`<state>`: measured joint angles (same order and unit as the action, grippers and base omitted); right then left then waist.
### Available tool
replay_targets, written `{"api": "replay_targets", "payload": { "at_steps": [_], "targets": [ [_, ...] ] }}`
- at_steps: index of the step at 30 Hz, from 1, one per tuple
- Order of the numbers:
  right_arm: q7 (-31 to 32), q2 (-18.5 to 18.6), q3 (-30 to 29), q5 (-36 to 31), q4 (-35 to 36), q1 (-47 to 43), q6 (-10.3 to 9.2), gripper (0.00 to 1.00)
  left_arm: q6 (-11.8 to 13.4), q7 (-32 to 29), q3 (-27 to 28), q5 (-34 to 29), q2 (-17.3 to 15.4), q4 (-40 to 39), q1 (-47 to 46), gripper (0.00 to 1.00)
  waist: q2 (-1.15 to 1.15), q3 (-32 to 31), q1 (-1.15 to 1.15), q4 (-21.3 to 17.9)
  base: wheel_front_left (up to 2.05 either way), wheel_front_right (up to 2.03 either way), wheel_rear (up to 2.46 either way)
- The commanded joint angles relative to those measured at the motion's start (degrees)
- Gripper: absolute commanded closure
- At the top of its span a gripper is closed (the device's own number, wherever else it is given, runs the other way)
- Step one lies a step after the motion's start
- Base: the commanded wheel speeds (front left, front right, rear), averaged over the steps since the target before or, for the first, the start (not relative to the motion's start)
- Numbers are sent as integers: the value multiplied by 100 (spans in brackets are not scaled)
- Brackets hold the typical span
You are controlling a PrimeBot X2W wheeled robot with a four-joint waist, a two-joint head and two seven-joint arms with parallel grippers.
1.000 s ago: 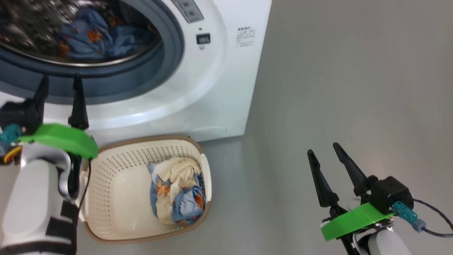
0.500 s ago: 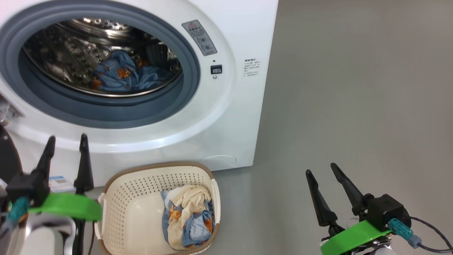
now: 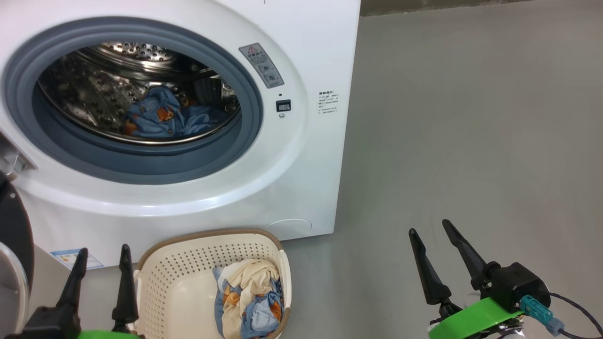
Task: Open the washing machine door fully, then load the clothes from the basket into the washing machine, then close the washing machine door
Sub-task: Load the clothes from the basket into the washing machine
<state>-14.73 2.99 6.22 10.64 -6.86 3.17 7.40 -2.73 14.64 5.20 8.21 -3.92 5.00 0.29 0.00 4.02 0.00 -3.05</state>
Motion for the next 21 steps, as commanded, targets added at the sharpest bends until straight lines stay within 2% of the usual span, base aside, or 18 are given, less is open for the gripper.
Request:
{"api": "replay_targets", "payload": {
  "at_steps": [1,7,21],
  "targets": [
    [-27,-12,124,-40,169,-1,9,0,73,36,212,-61,-47,-256,-13,0,0,-22,0,-2,0,0,0],
    [-27,-8,134,-55,206,-23,9,0,209,36,233,-26,22,-451,324,0,0,-29,0,-21,0,0,0],
    [-27,-9,112,-49,223,11,9,0,251,36,163,11,72,-423,346,0,0,138,0,-9,0,0,0]
  ]
}}
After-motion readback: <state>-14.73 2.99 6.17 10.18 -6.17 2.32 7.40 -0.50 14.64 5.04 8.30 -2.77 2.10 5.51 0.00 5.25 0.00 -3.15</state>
